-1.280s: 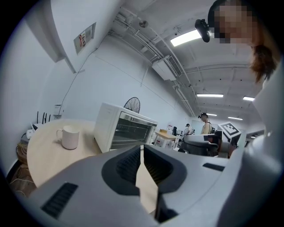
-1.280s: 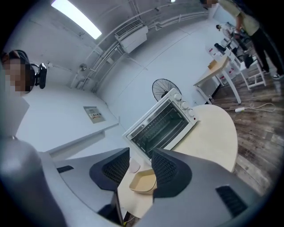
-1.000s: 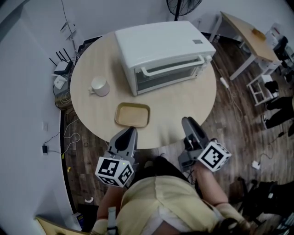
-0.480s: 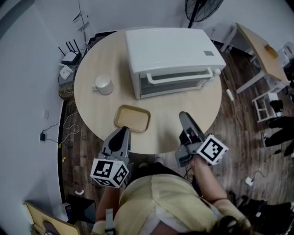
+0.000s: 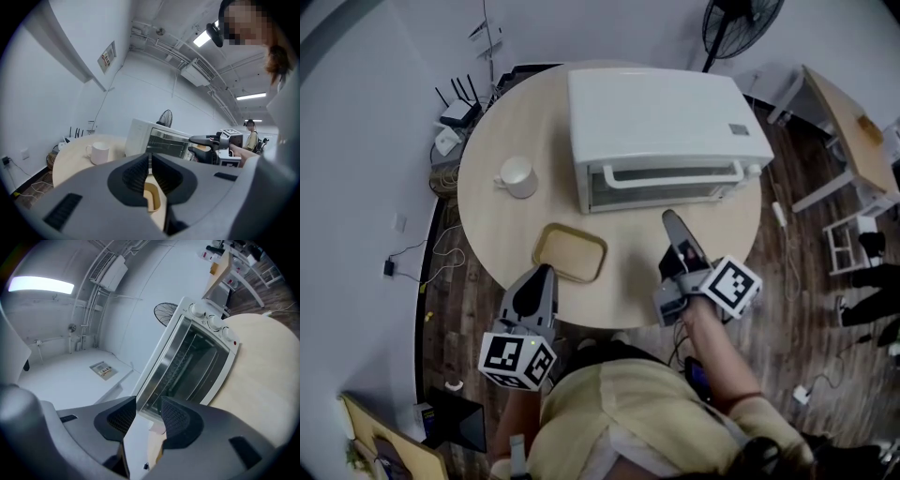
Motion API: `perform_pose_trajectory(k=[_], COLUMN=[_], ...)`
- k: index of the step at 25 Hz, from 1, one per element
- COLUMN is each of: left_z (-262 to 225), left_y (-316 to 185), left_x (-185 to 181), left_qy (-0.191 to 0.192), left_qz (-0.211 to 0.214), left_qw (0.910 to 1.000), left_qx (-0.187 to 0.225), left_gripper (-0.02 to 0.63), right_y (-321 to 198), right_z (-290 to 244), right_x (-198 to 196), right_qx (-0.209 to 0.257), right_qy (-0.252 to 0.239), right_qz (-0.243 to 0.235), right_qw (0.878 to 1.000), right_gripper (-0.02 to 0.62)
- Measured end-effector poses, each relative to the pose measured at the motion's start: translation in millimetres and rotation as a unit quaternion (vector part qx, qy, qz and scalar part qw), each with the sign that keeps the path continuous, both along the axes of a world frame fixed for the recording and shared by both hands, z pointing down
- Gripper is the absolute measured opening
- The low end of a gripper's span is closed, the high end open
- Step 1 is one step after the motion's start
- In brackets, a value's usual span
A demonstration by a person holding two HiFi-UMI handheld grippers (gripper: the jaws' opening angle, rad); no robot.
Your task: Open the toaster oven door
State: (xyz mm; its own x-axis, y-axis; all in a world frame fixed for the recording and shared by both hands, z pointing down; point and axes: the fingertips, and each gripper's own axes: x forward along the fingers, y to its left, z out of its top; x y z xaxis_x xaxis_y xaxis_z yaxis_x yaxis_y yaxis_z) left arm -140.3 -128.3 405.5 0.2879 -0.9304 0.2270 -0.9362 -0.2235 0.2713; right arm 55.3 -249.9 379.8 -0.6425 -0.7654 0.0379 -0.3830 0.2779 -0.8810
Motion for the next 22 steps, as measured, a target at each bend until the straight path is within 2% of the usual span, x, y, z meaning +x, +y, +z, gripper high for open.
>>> perform_pose_trajectory(k=[14,22], left_z=[4,4], left_y=[-8,-17], left_x=[-7,-2], left_qy=[0.004,-0.001], left_qz=[-0.049,-0.041], left_qw=[0.9988,0.9991], left_qx=[-0.01,-0.01], left_gripper=[0.003,0.003], right_y=[-41,-54], right_z=[1,6], right_x=[-15,-24], right_qx=[-0.021,-0.043], right_qy=[-0.03,-0.058], right_qz=[0.005,-0.001], right_qw=[0.999,0.997], right_gripper=[0.149,0.155])
